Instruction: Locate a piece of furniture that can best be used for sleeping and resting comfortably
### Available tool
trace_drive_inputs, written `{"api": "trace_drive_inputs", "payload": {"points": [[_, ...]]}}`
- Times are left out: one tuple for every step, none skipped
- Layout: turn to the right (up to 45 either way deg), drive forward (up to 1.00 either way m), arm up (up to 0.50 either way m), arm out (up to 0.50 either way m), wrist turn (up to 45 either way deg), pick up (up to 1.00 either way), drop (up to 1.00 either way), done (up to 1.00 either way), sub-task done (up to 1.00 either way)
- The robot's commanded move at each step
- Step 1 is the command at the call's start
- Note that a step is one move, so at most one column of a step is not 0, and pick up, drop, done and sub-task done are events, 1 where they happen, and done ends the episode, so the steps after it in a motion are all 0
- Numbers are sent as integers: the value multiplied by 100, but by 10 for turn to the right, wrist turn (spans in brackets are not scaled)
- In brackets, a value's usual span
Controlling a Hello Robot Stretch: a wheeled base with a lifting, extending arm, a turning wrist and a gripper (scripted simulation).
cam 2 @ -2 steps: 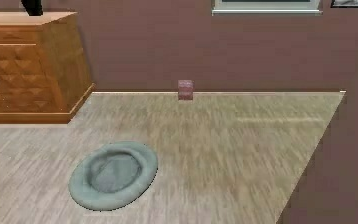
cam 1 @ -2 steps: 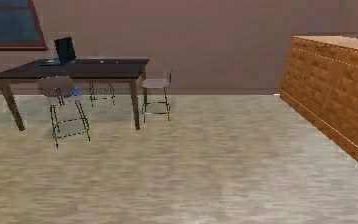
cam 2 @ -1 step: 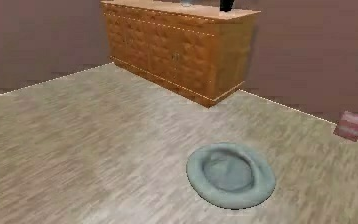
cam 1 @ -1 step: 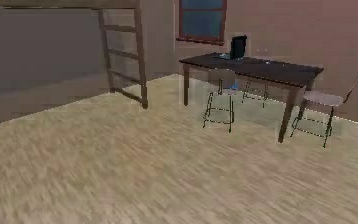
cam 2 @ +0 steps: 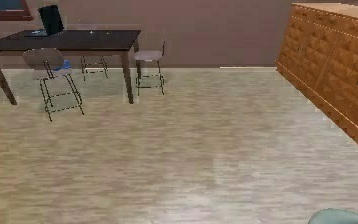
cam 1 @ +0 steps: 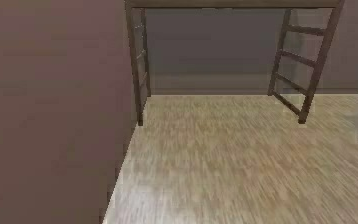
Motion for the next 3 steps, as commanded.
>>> {"api": "trace_drive_inputs", "payload": {"points": [[0,100,0,0,0,0,0,0,0],[0,90,0,0,0,0,0,0,0],[210,0,0,0,0,0,0,0,0]]}}
